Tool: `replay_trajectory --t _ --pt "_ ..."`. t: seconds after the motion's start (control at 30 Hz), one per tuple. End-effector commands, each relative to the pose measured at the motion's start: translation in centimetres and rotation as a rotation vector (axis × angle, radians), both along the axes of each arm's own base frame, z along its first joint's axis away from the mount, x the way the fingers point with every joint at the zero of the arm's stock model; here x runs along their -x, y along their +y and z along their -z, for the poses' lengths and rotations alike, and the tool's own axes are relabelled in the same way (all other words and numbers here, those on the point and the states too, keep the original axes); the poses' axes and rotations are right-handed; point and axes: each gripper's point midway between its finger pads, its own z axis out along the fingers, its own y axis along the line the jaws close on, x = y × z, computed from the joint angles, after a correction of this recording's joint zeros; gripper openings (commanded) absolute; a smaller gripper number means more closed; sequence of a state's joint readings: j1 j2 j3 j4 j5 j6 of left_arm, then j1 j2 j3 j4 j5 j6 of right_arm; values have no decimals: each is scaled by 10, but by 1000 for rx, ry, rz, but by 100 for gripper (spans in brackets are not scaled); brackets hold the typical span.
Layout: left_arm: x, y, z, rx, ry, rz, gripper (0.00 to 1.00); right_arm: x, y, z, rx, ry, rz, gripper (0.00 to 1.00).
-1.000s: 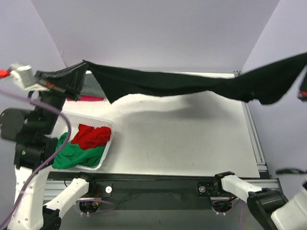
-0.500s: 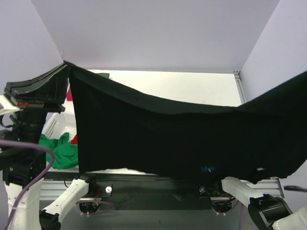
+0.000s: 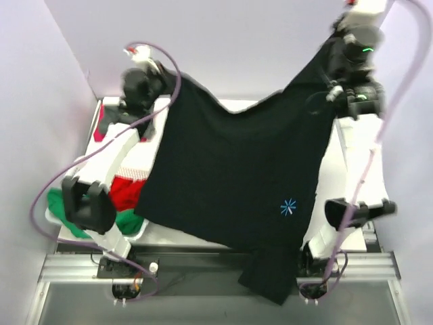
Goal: Fold and stack the t-shirts
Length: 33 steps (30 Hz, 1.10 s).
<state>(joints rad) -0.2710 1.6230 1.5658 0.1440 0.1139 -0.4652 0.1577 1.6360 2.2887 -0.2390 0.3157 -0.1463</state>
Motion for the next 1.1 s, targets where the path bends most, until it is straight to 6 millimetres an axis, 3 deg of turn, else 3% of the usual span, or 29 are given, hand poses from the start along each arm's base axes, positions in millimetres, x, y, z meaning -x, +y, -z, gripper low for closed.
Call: replay_trajectory --t 0.0,0.03,0.07,0.1,0.13,0.17,0.2,0.23,0.3,0.33,0.4,0.43,0.47,0.53,0.57,0.6,0.67,0.7,0.73,0.77,0.8,0.87,0.9,0.93,1.07 --pt "-48 -4 44 -13 103 -36 23 -51 -20 54 22 115 152 4" --pt "-59 -6 58 -20 130 -35 50 -59 -25 69 25 152 193 31" --pt "-70 -15 92 -37 197 -13 58 -77 -24 96 39 211 210 48" --pt "-74 -19 101 -41 211 -3 65 -83 -26 106 46 236 229 65" --pt "-78 -22 107 -45 221 -2 71 -88 -27 123 59 284 239 89" --pt "-81 -22 121 -52 243 -14 79 -92 -28 137 67 321 256 99" --pt "-80 -27 125 -59 245 -14 81 -100 -28 160 79 375 264 100" --pt "-78 -27 136 -70 261 -22 83 -101 -28 173 70 407 270 100" --pt "-69 -36 136 -85 252 -11 85 -97 -28 192 58 451 275 100" --pt "-62 -37 150 -100 278 -9 86 -94 -26 220 43 507 270 100" --pt "-49 -41 148 -116 275 4 86 -80 -21 225 0 514 232 100" --pt "-41 -48 153 -122 286 32 87 -70 -19 256 -4 591 224 100" --pt "-31 -51 161 -129 309 55 88 -56 -17 251 -74 566 215 100" --pt "-14 -58 179 -144 364 103 88 -37 -6 274 -132 616 164 100" --pt "-6 -57 179 -147 370 106 88 -17 -3 294 -191 646 154 100" --pt "6 -54 203 -164 418 109 88 -7 4 303 -225 663 124 100" --pt "22 -51 206 -170 422 103 88 24 6 331 -283 711 124 100" --pt "33 -48 224 -185 450 102 88 33 9 339 -342 708 130 100" --pt "39 -47 228 -190 457 99 88 44 12 351 -366 732 118 100" --pt "47 -48 225 -194 450 109 88 55 14 349 -385 719 107 100" --pt "52 -48 229 -203 455 121 88 69 15 375 -410 768 120 100" --pt "64 -49 242 -209 483 152 88 84 16 385 -442 778 126 100" --pt "67 -50 248 -211 494 166 88 95 15 404 -453 819 142 100" --pt "73 -53 254 -210 505 192 88 100 15 410 -464 833 148 100" --pt "77 -57 275 -183 535 209 88 118 19 445 -500 916 165 100"
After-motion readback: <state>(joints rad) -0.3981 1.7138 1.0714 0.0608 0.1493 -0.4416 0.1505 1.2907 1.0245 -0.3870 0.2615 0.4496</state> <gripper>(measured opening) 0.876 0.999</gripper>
